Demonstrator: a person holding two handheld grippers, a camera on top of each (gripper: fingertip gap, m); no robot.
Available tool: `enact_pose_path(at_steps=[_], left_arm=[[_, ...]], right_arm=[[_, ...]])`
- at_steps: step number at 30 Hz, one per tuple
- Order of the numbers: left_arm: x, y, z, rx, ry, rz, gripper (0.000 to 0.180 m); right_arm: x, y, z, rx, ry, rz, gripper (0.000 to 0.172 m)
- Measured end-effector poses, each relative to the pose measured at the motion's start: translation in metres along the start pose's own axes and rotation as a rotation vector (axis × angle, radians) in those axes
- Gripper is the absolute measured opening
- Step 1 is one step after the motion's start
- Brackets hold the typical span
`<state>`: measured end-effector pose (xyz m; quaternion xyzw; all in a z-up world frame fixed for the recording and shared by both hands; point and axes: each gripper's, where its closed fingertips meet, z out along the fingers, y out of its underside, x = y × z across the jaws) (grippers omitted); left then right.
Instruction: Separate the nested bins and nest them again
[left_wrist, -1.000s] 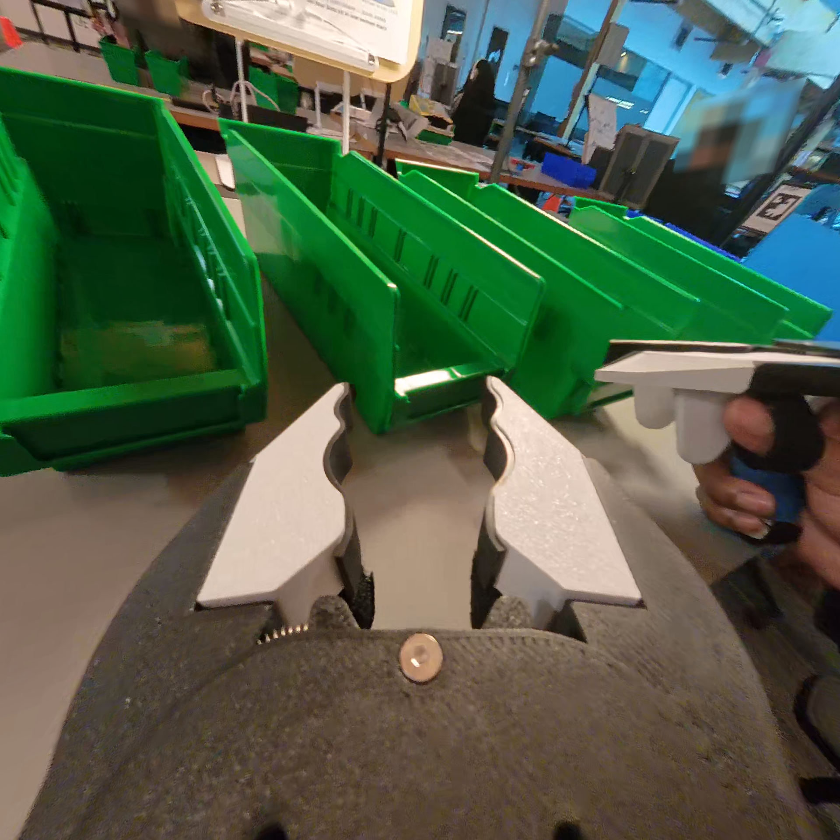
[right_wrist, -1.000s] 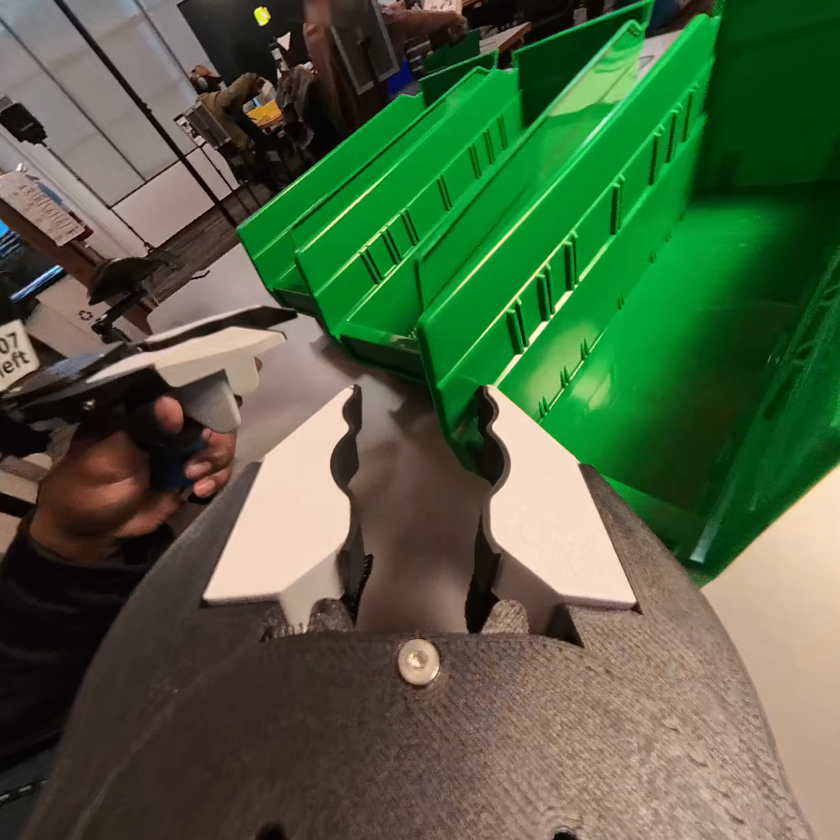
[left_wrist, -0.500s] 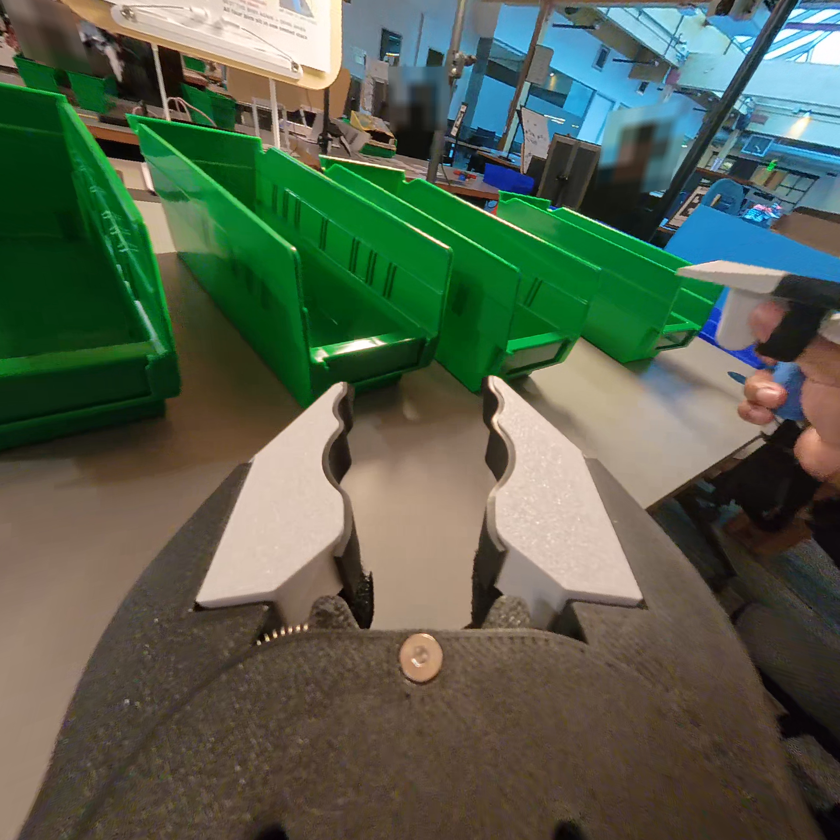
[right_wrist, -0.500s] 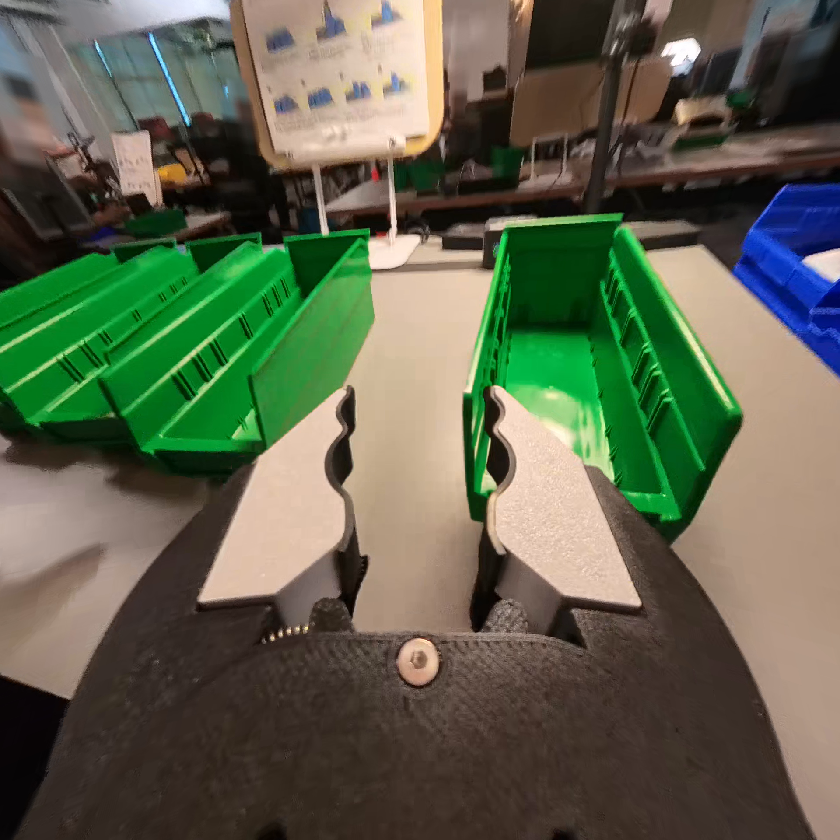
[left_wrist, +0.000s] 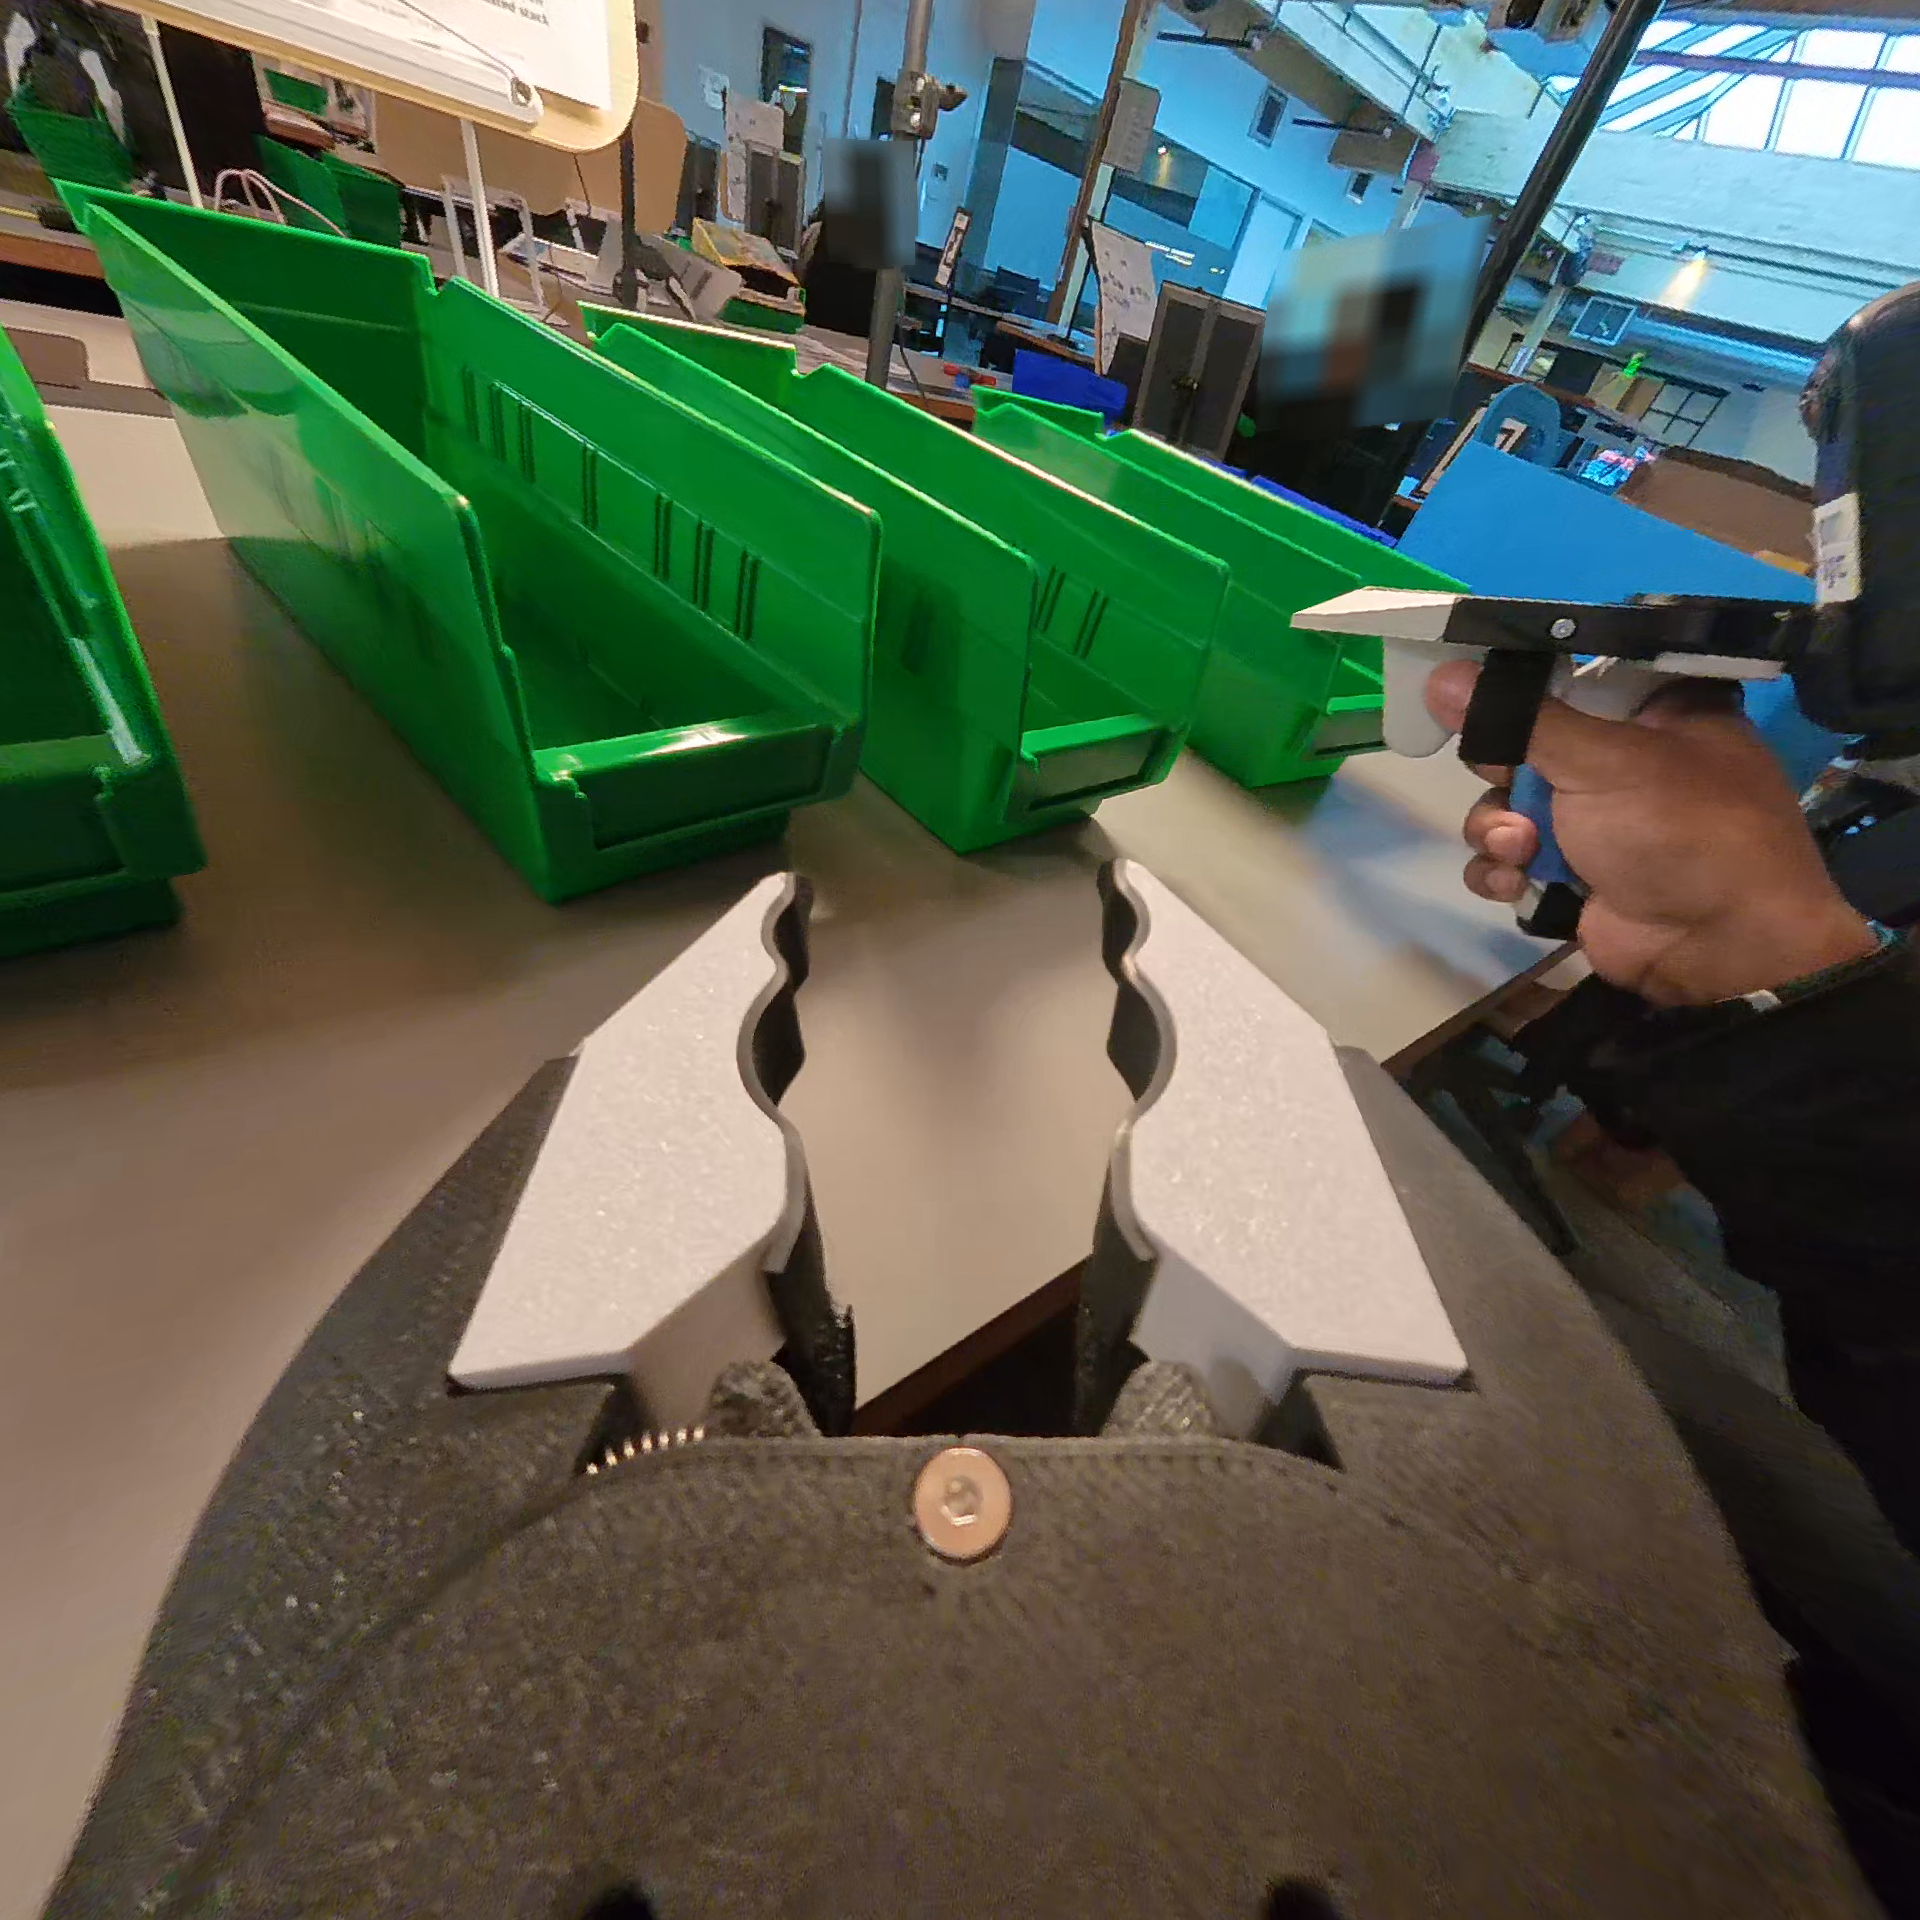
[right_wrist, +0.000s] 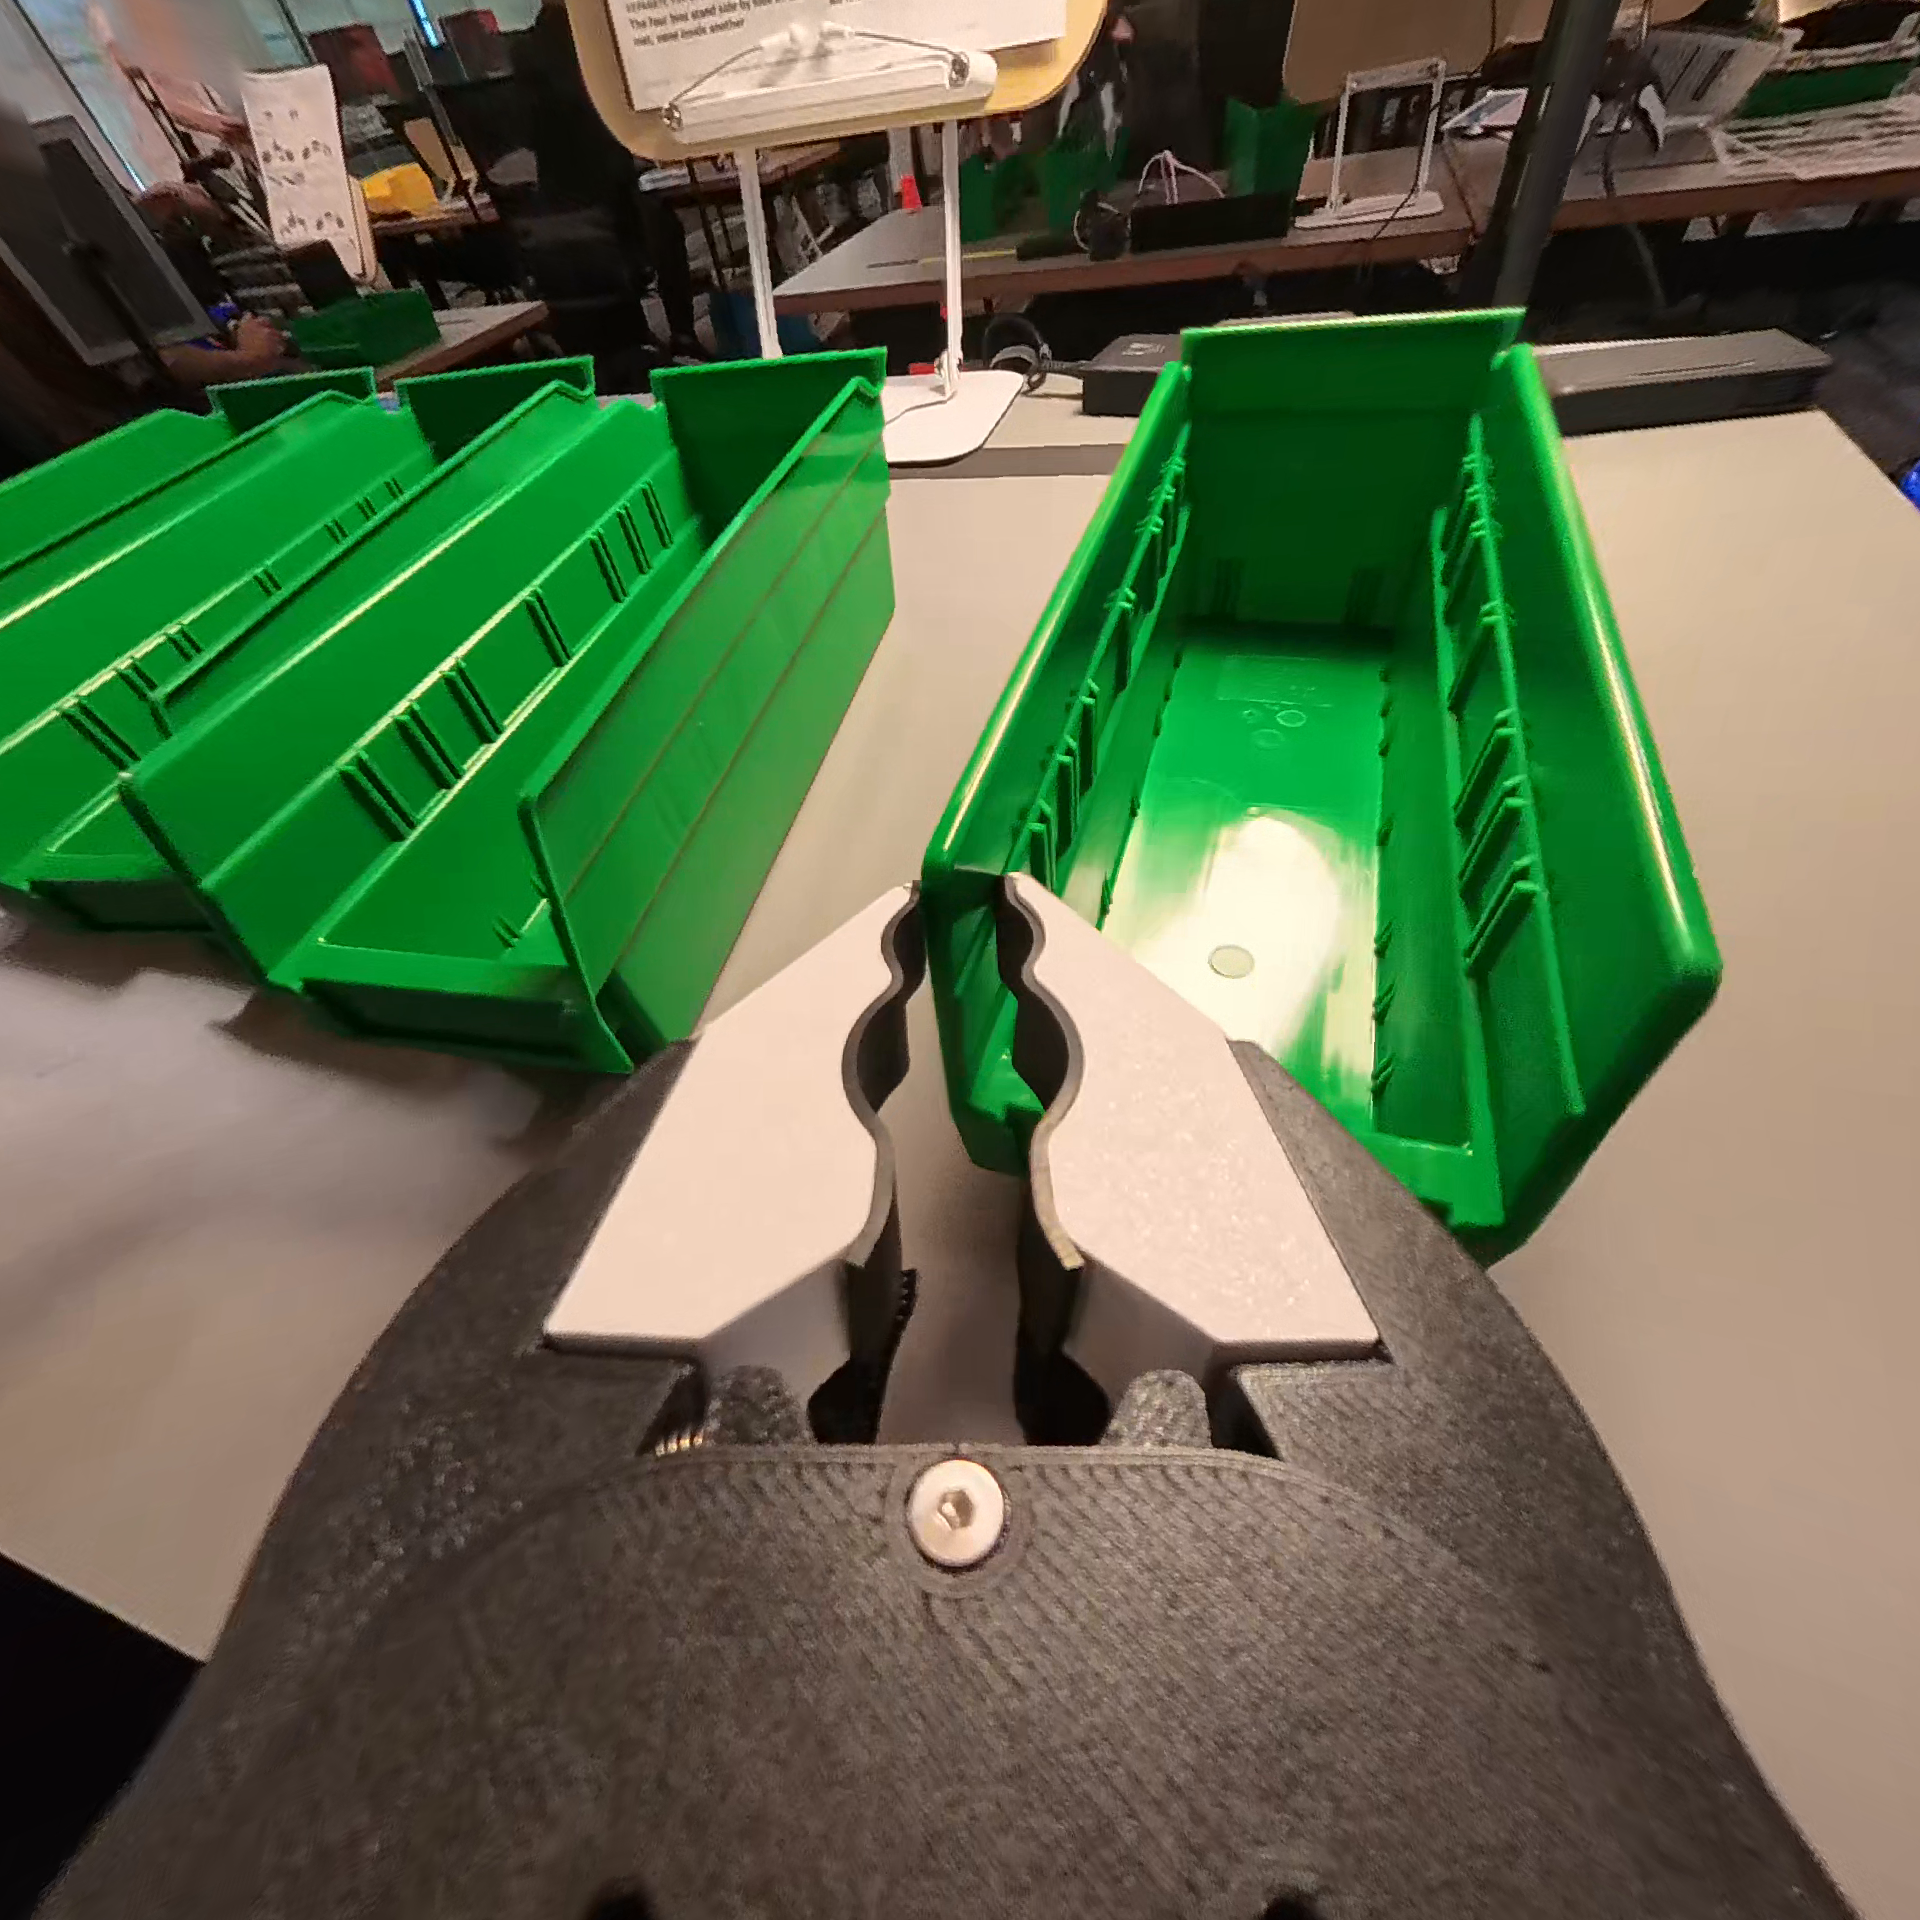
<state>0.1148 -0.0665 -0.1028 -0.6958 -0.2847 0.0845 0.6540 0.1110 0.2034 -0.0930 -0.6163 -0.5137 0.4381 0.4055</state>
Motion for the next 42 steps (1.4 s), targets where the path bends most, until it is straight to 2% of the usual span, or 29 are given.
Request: enact_pose_path(at_steps=[2, 5, 8, 10, 13, 16, 20, 23, 27, 32, 34, 36, 40, 42], left_arm=[[0.008, -0.003, -0.001, 0.019, 0.03, -0.019, 0.058], [0.029, -0.014, -0.006, 0.104, 0.126, -0.096, 0.067], [0.058, -0.035, -0.017, 0.278, 0.305, -0.255, 0.075], [0.079, -0.048, -0.025, 0.392, 0.455, -0.39, 0.077], [0.107, -0.058, -0.032, 0.482, 0.67, -0.57, 0.081], [0.135, -0.053, -0.033, 0.49, 0.778, -0.608, 0.087], [0.124, -0.057, -0.047, 0.611, 0.678, -0.518, 0.086], [0.112, -0.063, -0.064, 0.686, 0.668, -0.527, 0.083], [0.138, -0.045, -0.059, 0.589, 0.723, -0.479, 0.086], [0.144, -0.042, -0.052, 0.544, 0.752, -0.468, 0.091], [0.152, -0.037, -0.049, 0.507, 0.786, -0.49, 0.094], [0.155, -0.035, -0.049, 0.495, 0.823, -0.53, 0.096], [0.15, -0.035, -0.055, 0.48, 0.961, -0.718, 0.096], [0.148, -0.033, -0.059, 0.483, 0.997, -0.767, 0.096]], right_arm=[[-0.002, 0.0, -0.002, 0.007, 0.001, 0.026, 0.013], [-0.007, -0.002, -0.019, 0.025, 0.004, 0.113, 0.055], [-0.037, -0.013, -0.054, 0.145, -0.073, 0.193, 0.074], [-0.074, -0.025, -0.078, 0.274, -0.216, 0.28, 0.082], [-0.132, -0.046, -0.116, 0.516, -0.513, 0.528, 0.088], [-0.169, -0.058, -0.139, 0.676, -0.766, 0.797, 0.097], [-0.184, -0.061, -0.146, 0.752, -0.907, 0.909, 0.098], [-0.191, -0.064, -0.155, 0.802, -0.941, 0.885, 0.098], [-0.183, -0.073, -0.168, 0.92, -0.894, 0.826, 0.096], [-0.194, -0.074, -0.173, 0.904, -0.978, 0.828, 0.091], [-0.2, -0.076, -0.175, 0.887, -1.034, 0.825, 0.089], [-0.199, -0.079, -0.181, 0.919, -1.013, 0.796, 0.088], [-0.208, -0.084, -0.191, 0.924, -1.048, 0.787, 0.086], [-0.212, -0.086, -0.195, 0.918, -1.063, 0.774, 0.078]])
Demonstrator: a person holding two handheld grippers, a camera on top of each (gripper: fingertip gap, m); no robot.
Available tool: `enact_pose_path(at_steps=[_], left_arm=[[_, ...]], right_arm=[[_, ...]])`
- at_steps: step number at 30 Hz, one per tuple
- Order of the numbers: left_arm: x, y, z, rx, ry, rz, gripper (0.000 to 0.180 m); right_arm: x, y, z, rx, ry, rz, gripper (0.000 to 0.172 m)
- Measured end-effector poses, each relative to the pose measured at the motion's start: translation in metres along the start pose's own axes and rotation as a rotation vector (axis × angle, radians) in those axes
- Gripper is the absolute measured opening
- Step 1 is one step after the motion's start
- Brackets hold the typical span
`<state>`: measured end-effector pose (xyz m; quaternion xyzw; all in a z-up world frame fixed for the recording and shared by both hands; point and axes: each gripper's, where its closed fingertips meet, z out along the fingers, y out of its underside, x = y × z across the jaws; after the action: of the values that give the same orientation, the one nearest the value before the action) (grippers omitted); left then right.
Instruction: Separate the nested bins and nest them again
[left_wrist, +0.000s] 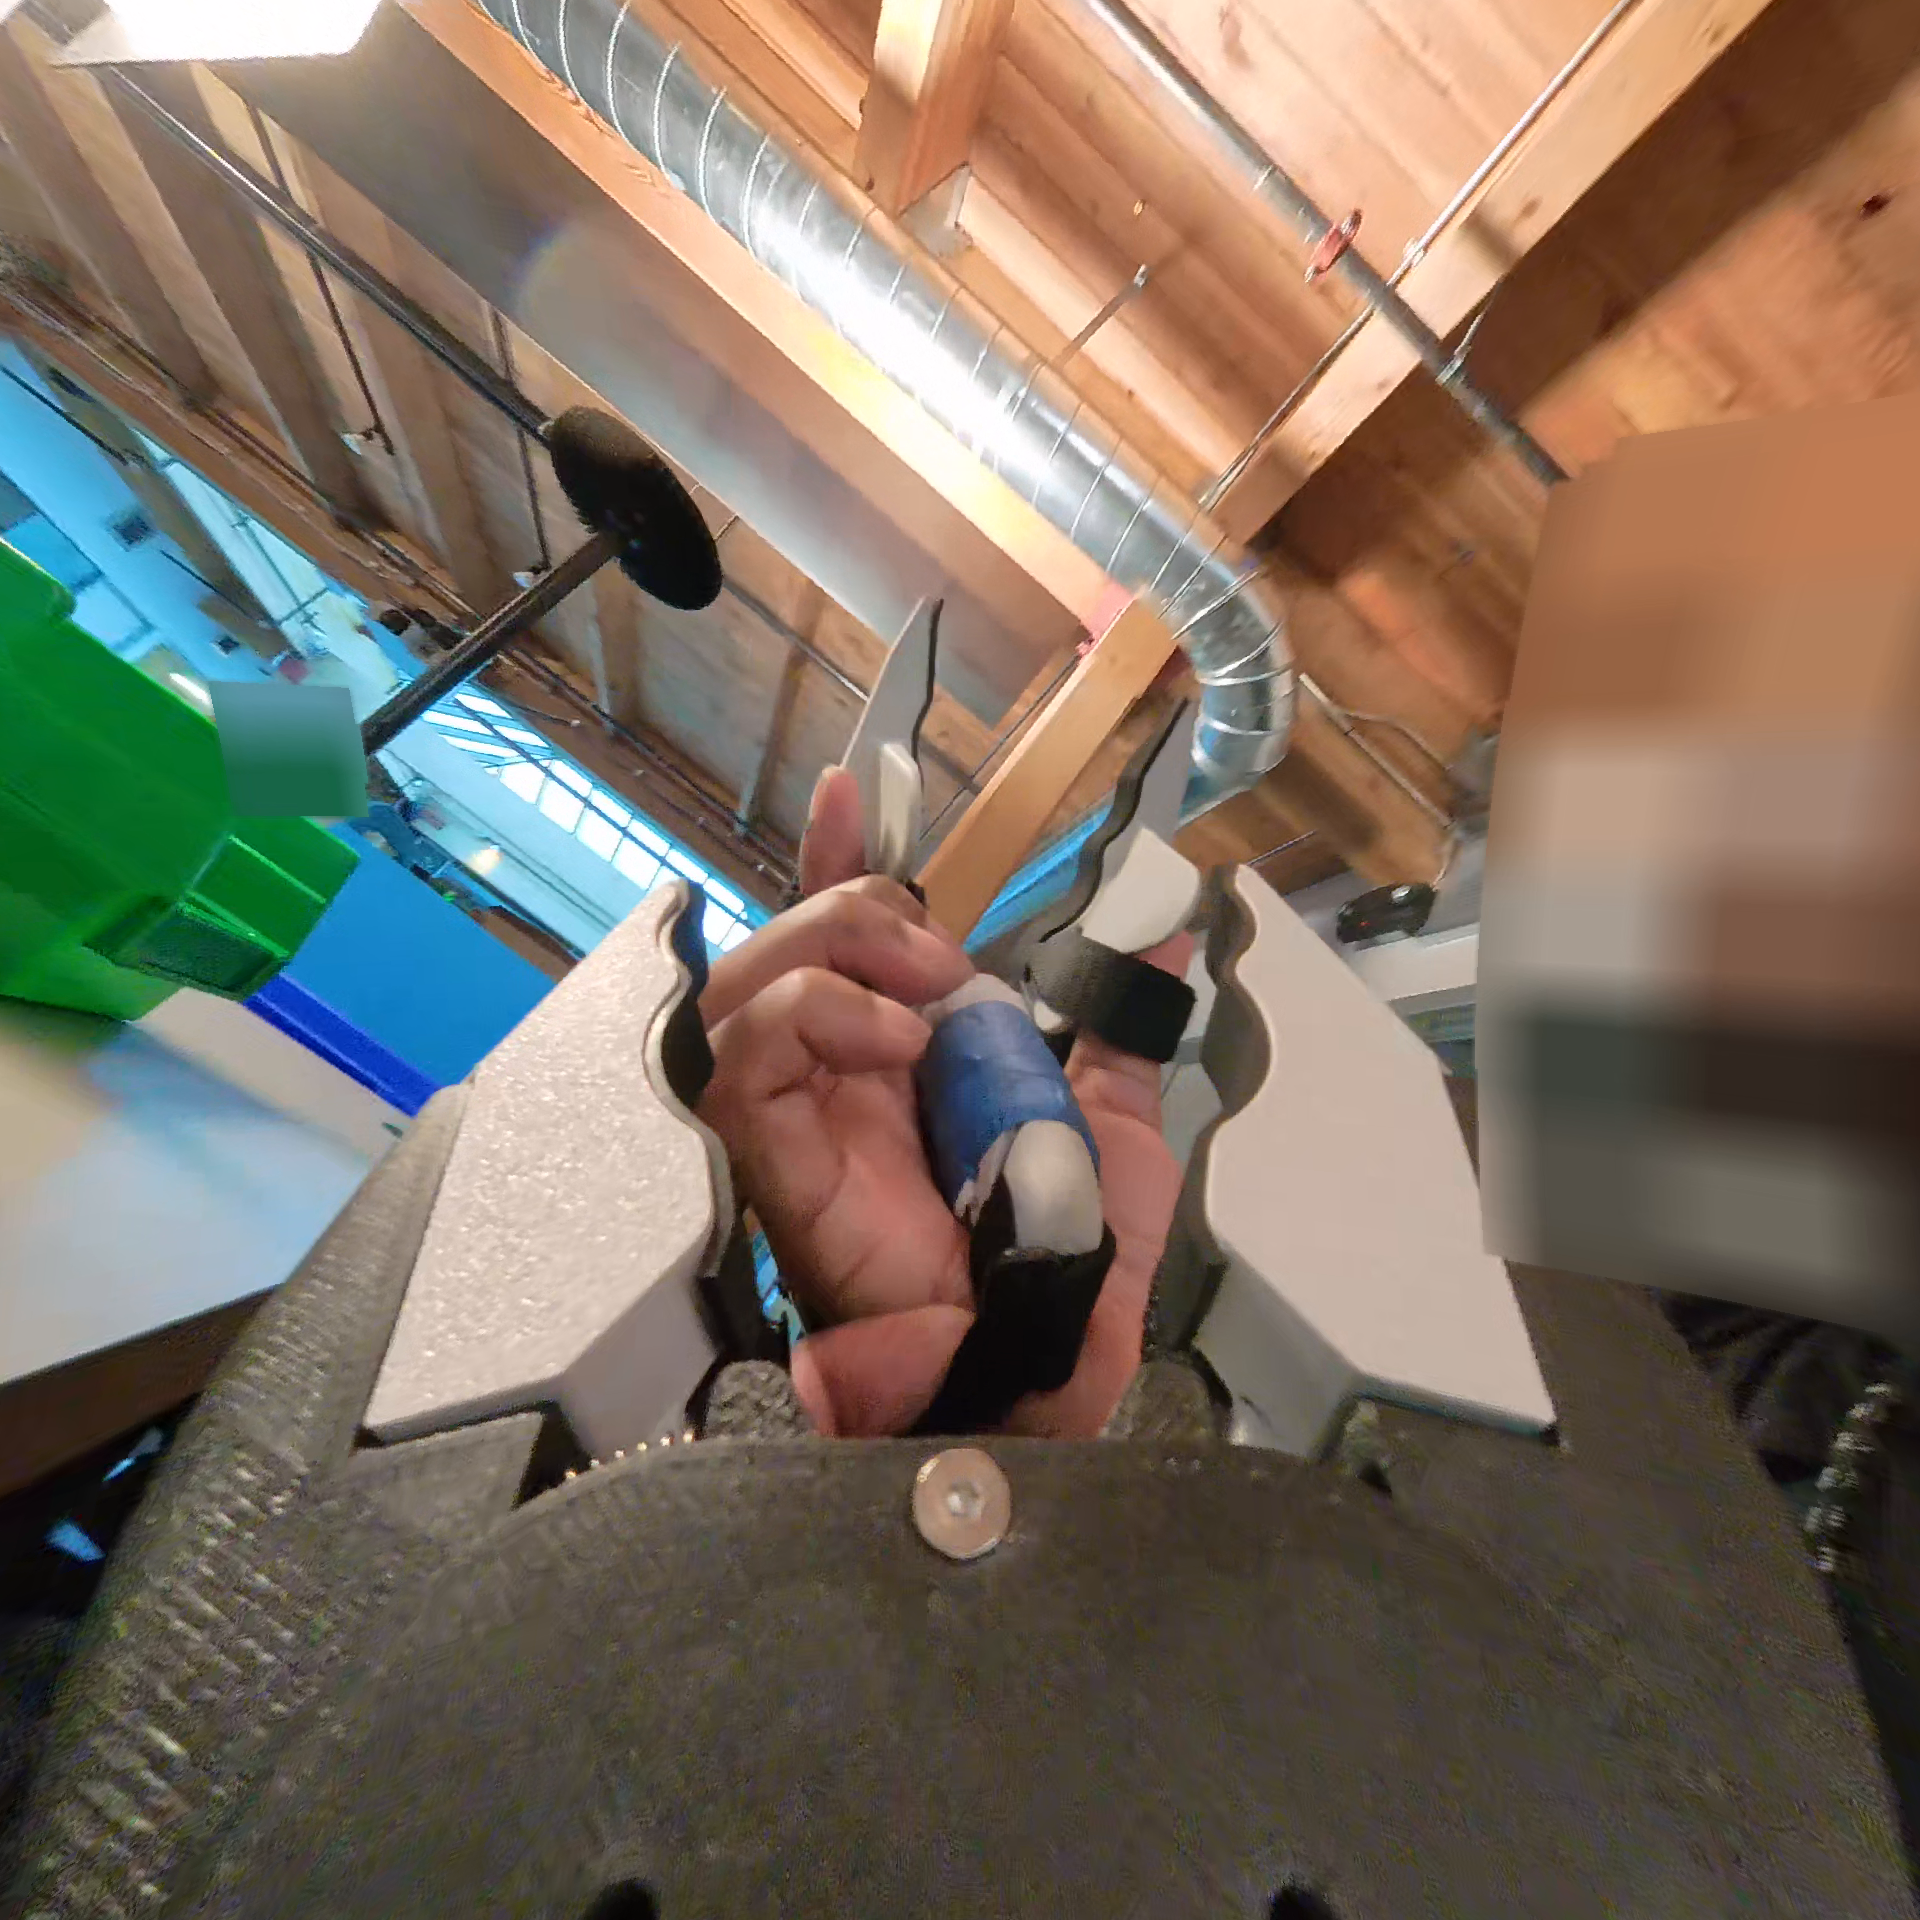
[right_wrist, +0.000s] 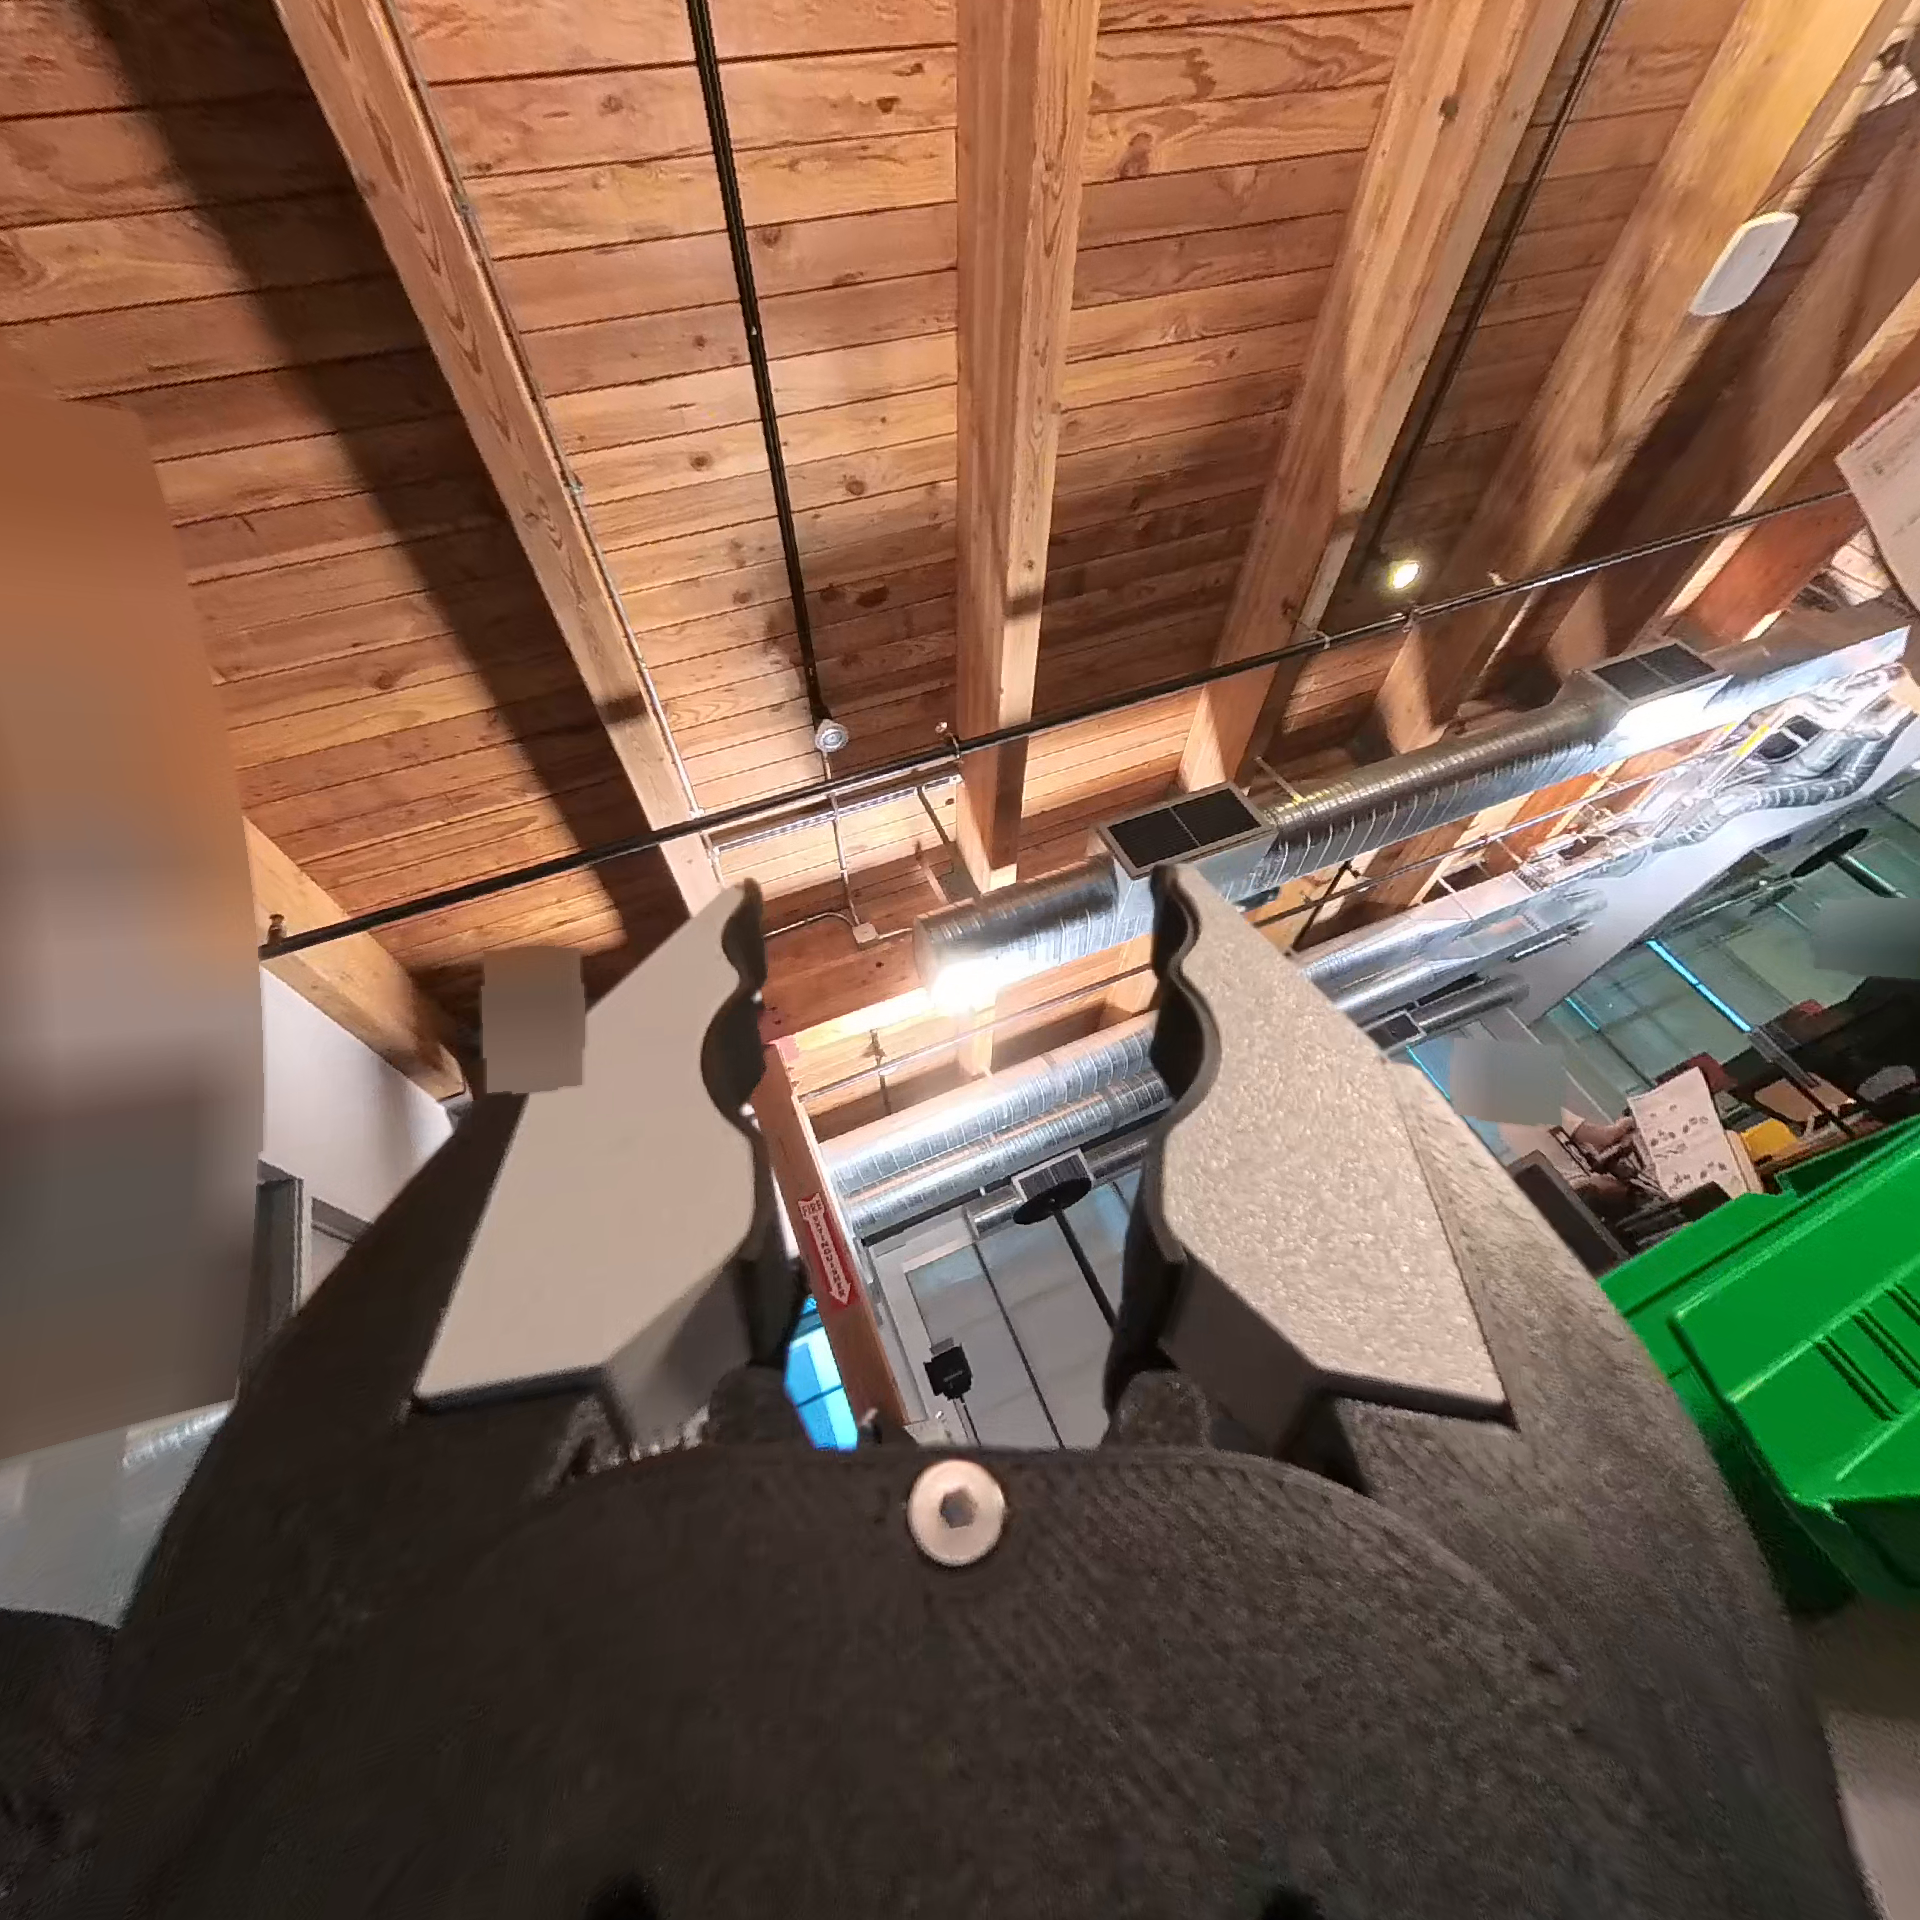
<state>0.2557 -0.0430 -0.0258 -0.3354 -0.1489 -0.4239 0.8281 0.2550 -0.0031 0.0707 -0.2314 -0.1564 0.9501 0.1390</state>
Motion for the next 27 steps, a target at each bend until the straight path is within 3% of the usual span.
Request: enact_pose_path(at_steps=[2, 6, 9, 17, 20, 24, 27], left_arm=[[0.001, 0.001, -0.004, -0.007, -0.006, 0.017, 0.096], [-0.015, -0.01, -0.009, 0.003, -0.15, 0.168, 0.088], [-0.022, -0.01, -0.006, -0.032, -0.217, 0.236, 0.087], [-0.035, -0.049, -0.013, -0.13, -0.491, 0.555, 0.076], [-0.036, -0.086, -0.022, -0.175, -0.636, 0.752, 0.075], [-0.042, -0.17, -0.052, -0.205, -0.97, 1.026, 0.076], [-0.059, -0.226, -0.082, -0.27, -1.214, 1.065, 0.085]], right_arm=[[0.008, -0.003, -0.001, -0.009, 0.042, -0.008, 0.068], [0.025, -0.006, -0.011, -0.01, 0.051, -0.031, 0.037], [0.037, 0.002, -0.014, -0.071, 0.091, -0.087, 0.002], [0.077, 0.018, -0.017, -0.253, 0.246, -0.33, 0.001], [0.095, 0.03, -0.014, -0.359, 0.319, -0.461, 0.002], [0.12, 0.035, -0.013, -0.466, 0.424, -0.634, 0.004], [0.143, 0.035, -0.02, -0.528, 0.508, -0.709, 0.007]])
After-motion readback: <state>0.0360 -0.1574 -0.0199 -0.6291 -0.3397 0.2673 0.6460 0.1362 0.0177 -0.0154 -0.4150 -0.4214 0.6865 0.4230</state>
